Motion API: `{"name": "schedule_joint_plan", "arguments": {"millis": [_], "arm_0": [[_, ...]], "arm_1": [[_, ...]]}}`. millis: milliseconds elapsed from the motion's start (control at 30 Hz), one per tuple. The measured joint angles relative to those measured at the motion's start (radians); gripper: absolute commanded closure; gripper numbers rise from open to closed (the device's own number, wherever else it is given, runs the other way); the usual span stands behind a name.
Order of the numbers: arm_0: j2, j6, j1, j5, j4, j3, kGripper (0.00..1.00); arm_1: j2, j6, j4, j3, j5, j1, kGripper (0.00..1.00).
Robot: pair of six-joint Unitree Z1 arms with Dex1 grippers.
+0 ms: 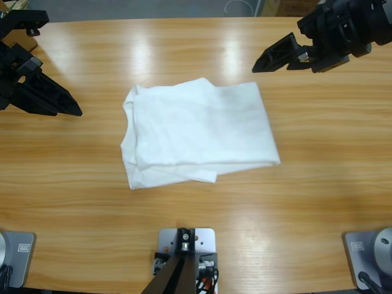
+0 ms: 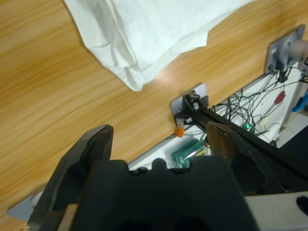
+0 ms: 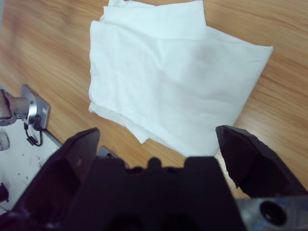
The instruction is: Fold clothes
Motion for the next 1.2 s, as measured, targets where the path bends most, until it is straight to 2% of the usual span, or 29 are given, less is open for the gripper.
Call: {"name": "schedule_joint_plan", "arguments": {"millis": [600, 867, 1200], "arm_0": [[0.002, -0.014, -0.004, 0.0, 0.0, -0.041, 0.243], [0.054, -0.014, -0.006, 0.0, 0.0, -0.107, 0.243], [0.09, -0.014, -0.015, 0.0, 0.0, -0.114, 0.243]], "arm_1": [[0.001, 0.0, 0.0, 0.005, 0.002, 0.0, 0.004], [0.009, 0.0, 0.012, 0.017, 0.003, -0.001, 0.004], [0.009, 0.0, 0.012, 0.017, 0.003, -0.005, 0.004]]}}
